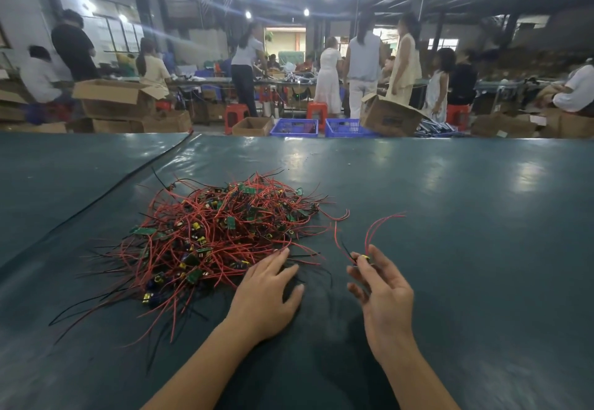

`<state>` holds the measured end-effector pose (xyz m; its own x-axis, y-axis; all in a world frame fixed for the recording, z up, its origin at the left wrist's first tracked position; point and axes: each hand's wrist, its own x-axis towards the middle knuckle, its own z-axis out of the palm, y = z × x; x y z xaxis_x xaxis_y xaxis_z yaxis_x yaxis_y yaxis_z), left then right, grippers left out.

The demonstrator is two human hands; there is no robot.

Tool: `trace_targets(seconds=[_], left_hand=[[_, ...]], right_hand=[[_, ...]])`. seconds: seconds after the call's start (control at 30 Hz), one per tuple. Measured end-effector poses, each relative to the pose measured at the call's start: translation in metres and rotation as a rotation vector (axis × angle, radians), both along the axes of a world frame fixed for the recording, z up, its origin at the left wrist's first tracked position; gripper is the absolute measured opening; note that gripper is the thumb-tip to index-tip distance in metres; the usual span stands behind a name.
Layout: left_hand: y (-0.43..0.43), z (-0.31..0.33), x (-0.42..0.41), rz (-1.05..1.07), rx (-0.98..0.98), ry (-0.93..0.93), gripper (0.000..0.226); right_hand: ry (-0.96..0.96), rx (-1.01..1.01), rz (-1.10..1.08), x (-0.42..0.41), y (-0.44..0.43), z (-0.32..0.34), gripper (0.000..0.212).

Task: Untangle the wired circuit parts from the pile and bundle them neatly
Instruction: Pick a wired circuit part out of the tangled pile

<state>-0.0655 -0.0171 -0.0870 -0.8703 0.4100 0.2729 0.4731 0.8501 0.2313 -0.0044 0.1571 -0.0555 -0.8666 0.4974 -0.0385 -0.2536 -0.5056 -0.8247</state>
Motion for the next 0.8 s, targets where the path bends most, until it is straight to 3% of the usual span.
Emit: trace_targets(seconds=[0.23, 0.37, 0.5, 0.67, 0.8], left_hand=[[-0.01, 0.01, -0.019, 0.103, 0.055, 0.029, 0.049], [0.004, 0.021, 0.013, -0.117, 0.36, 0.278, 0.039], [0.029, 0.03, 0.041, -0.148, 0.923, -0.251, 0.035], [0.028, 0.023, 0.043, -0.07, 1.115, -0.259, 0.016], [0.023, 0.017, 0.043, 0.041, 1.319, -0.314, 0.016]], right_hand=[[-0.02, 0.092, 0.079, 0.0, -0.003, -0.003, 0.02], [-0.034, 0.127, 0.117, 0.002, -0.005, 0.0, 0.017], [-0.048, 0.262, 0.16, 0.01, -0.018, 0.0, 0.017], [-0.093, 0.438, 0.162, 0.02, -0.037, -0.007, 0.011], [-0.171, 0.383, 0.106, 0.019, -0.037, -0.005, 0.017]])
